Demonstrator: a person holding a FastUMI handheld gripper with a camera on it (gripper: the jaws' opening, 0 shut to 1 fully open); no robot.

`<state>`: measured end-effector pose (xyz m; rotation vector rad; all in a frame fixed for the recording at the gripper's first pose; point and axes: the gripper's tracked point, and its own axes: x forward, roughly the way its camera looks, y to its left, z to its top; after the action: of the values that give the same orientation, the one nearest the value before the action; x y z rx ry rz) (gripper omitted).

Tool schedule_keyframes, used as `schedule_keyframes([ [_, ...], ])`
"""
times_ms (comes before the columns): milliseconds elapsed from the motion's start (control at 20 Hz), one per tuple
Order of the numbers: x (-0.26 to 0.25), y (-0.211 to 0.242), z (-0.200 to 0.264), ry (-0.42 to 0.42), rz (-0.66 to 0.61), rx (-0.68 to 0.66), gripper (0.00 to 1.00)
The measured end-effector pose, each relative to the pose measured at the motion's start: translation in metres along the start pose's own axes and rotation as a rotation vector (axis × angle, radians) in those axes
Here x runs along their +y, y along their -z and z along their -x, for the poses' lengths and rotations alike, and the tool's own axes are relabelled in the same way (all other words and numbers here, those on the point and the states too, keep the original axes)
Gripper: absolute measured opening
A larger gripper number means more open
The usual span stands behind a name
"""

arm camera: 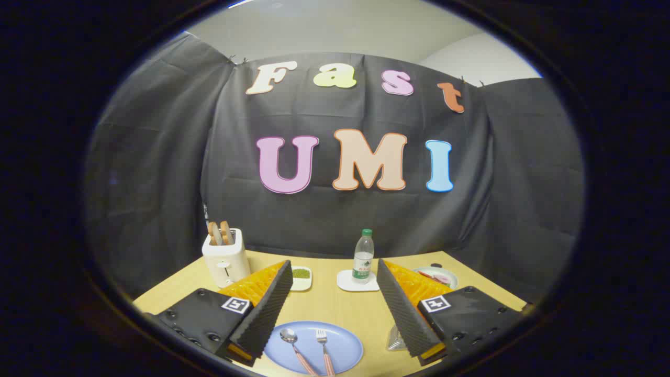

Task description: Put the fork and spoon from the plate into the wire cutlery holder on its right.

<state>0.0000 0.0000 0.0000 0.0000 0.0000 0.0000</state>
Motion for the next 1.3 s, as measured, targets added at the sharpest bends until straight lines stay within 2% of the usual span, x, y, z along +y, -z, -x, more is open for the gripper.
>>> schedule_keyframes([
  [800, 0.0, 0.03, 0.009, 0.032, -0.028, 0.066, 1.0],
  [1300, 0.0, 0.093, 0.017, 0.054, -0.019, 0.192, 1.0],
])
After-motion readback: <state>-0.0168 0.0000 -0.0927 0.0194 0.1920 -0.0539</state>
